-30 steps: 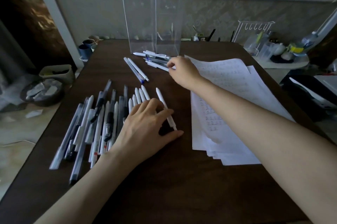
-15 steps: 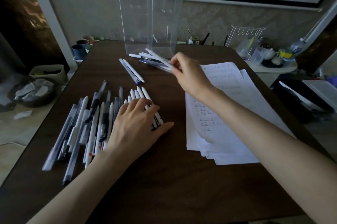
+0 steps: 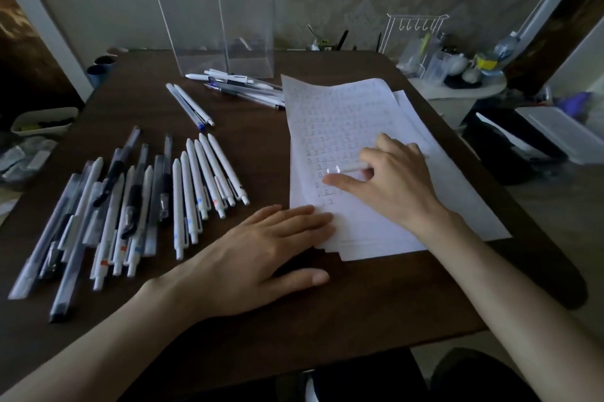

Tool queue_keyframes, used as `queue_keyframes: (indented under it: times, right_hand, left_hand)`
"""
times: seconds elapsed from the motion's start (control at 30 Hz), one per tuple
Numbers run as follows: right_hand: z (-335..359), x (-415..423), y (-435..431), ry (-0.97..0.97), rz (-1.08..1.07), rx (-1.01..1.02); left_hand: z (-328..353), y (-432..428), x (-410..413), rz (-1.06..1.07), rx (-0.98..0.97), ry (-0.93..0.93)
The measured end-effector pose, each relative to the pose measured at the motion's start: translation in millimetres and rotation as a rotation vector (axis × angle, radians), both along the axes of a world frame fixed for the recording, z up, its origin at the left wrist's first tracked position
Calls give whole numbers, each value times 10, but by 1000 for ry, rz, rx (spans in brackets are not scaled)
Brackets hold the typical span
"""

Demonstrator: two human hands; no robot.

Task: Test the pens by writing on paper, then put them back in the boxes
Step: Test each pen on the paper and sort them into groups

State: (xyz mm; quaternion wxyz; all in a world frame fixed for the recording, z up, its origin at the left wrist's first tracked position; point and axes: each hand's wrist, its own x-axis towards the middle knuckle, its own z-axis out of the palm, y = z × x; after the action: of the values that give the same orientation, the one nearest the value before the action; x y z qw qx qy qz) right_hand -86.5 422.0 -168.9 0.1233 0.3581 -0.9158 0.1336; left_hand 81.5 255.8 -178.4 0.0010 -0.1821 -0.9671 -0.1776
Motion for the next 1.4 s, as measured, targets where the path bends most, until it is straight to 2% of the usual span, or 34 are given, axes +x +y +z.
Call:
queue_keyframes:
  times: [0.23,0.43,0.53,0.63,0.7,0.8,0.9,0.93,1.13,1.4]
  right_hand:
    - [-88,38,-51,112,40,10]
    - [-101,9,-34,227,103,-124]
    - [-67,-28,-35,231,163,-255]
    - [-12,-32,12,152,269,-510]
    - [37,-5,39,22,281,-678]
    - [73,25,46,-209,224,-716]
    - [66,62,18,-582,176,-806]
    - [60,80,-2,-619,192,-812]
    - [-34,114,-56,-699,177,-747]
    - [-45,154,-70,-672,209,-613]
  left_hand:
    - [-4,8,0,11,2,40]
    - [129,156,-91,26,-95,215]
    - [99,274,-173,-58,-60,176]
    - [0,284,-175,-97,-36,86]
    - [-22,261,-162,-92,-38,79]
    - [-8,263,-160,-87,-47,100]
    - [-9,272,-157,-87,-34,90]
    - [-11,271,-157,-86,-33,91]
    - [-33,255,-159,-93,-19,103]
    - [-37,256,-160,-87,-14,113]
